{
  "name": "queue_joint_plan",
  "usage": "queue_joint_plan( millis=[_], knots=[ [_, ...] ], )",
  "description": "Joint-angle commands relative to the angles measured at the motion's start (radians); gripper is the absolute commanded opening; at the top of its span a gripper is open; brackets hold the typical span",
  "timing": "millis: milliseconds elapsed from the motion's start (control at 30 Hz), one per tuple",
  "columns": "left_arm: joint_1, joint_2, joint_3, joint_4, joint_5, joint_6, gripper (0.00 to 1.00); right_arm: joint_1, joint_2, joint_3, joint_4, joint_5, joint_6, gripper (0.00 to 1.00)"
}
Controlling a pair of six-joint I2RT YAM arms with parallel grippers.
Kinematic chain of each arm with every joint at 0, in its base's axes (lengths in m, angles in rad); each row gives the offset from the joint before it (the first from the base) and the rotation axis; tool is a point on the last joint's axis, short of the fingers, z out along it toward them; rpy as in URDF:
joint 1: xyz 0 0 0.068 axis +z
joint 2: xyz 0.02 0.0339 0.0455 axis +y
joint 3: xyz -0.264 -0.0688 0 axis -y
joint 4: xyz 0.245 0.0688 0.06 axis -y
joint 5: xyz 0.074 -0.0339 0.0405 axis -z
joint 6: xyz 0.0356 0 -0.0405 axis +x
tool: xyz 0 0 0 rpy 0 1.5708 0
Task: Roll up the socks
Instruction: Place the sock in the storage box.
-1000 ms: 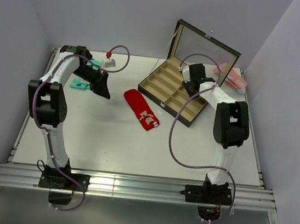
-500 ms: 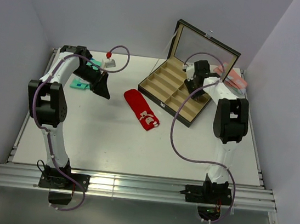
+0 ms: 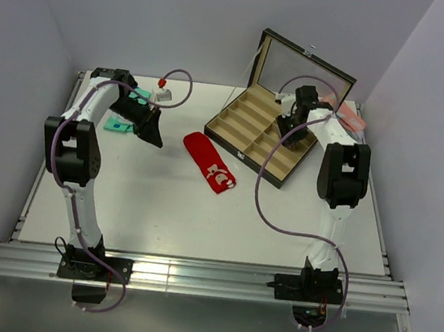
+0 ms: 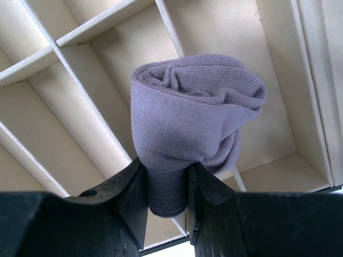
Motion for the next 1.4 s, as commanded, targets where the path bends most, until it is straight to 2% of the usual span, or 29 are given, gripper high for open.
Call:
queue_joint_plan(
  millis=[0, 367, 967, 1300, 1367],
  knots=[
    [-0.003, -0.004, 0.039, -0.024, -0.001, 0.012, 0.26, 0.011, 0.069, 0.000, -0.175, -0.058, 0.015, 0.00],
    [-0.003, -0.007, 0.036, -0.025, 0.002, 0.014, 0.26, 0.072, 0.083, -0.003, -0.220, -0.037, 0.005, 0.00],
    [-0.016, -0.006, 0.053, -0.025, 0.009, 0.006, 0.25, 0.089, 0.125, 0.038, -0.301, -0.042, 0.066, 0.00],
    [-0.025, -0.001, 0.070, -0.024, -0.002, -0.020, 0.26, 0.087, 0.187, 0.107, -0.356, 0.044, 0.097, 0.01],
    [-0.030, -0.001, 0.071, -0.022, -0.004, -0.023, 0.26, 0.087, 0.191, 0.118, -0.357, 0.067, 0.101, 0.05]
  ],
)
